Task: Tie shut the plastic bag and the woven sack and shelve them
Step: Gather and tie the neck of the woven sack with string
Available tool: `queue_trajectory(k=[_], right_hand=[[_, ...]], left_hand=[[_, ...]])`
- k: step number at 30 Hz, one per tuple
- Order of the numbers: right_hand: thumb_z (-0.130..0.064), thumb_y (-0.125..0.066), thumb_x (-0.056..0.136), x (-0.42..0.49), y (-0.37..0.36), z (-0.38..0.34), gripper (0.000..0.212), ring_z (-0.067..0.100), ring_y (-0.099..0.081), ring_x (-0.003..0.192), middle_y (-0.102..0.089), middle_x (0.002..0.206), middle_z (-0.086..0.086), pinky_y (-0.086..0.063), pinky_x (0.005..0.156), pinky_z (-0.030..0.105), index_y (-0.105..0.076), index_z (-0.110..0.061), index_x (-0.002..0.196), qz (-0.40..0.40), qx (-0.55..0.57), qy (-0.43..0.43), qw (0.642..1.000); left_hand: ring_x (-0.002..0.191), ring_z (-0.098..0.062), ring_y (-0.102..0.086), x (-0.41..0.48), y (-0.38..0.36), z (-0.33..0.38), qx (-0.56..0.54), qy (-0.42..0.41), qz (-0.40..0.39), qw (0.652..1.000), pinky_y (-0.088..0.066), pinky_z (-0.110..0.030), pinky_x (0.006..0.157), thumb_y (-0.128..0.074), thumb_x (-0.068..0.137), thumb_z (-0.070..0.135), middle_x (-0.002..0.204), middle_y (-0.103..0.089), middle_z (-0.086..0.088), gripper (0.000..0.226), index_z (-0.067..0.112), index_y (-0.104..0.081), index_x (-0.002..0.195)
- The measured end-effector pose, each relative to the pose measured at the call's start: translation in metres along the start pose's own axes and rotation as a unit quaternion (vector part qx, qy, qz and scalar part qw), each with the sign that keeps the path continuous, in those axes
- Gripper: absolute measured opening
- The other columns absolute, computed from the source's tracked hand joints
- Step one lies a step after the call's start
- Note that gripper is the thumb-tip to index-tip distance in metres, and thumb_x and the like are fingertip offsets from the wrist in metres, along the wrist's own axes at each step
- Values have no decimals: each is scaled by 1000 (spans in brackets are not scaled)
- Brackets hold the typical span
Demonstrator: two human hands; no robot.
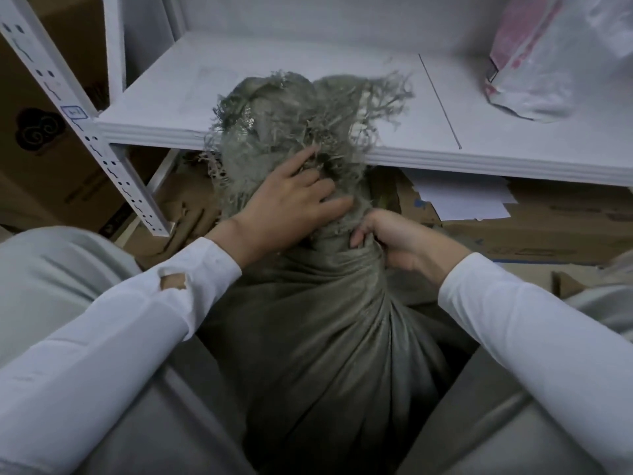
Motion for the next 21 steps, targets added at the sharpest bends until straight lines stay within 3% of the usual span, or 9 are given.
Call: queue_trajectory(k=[2,4,6,10,13,16,19,21], right_hand=[[-6,-59,66,1,3,-8,15,29,-68,82,-71,80,11,-56,74,33,-72,-11,72,55,-91,43,993],[-17,-70,66,1,13,-19,37,24,-64,94,-68,94,5,-51,80,35,-67,-15,103,149,-190,111,964],[-31,-75,67,-3,16,-28,64,16,-63,96,-65,102,1,-51,85,34,-54,-14,125,198,-190,161,948],[-46,-81,66,-15,-6,-29,87,13,-58,104,-59,117,-3,-49,90,30,-42,-16,137,187,-329,202,903],[-48,-84,60,-12,-30,-15,99,18,-55,113,-57,124,1,-48,91,33,-36,-11,139,166,-435,220,857],[-43,-85,57,-3,-34,-4,88,22,-58,109,-60,119,4,-51,87,37,-44,-12,129,182,-434,237,850],[-31,-81,63,0,-22,-9,70,22,-59,106,-63,114,5,-48,83,29,-51,-12,123,227,-396,242,856],[-21,-81,64,4,-9,-10,62,20,-59,104,-64,113,3,-48,84,27,-55,-12,120,227,-320,203,897]], left_hand=[[60,-24,-59,6,1,-2,0,15,-79,997,-45,-38,94,-48,79,6,64,-61,-1,27,23,-68,86],[67,-25,-65,6,-4,-2,-30,25,-211,977,-45,-32,81,-55,75,12,70,-66,0,23,25,-68,89],[87,-27,-66,2,-12,-3,-69,50,-333,939,-43,-32,75,-57,80,18,93,-68,-2,28,27,-64,106],[97,-30,-64,5,-17,-8,-113,71,-393,910,-46,-34,73,-56,80,27,103,-66,-6,27,27,-63,107],[91,-29,-64,8,-19,-6,-138,56,-411,900,-50,-37,71,-56,77,27,95,-66,-5,23,24,-63,99],[90,-28,-63,9,-18,-3,-163,46,-389,906,-47,-34,73,-58,73,21,94,-66,-2,31,26,-60,104],[100,-28,-60,9,-13,-9,-163,52,-255,952,-37,-38,92,-62,62,15,101,-67,-3,52,24,-57,113],[118,-28,-52,6,-9,-20,-113,65,-145,981,-24,-46,108,-61,59,13,121,-62,-6,61,17,-54,120]])
Point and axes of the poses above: each hand's wrist, its own x-axis towards the middle knuckle, its own y-axis out of the back of the hand, z = x × y, the point moved 4 cm from there along x, towards the middle knuckle
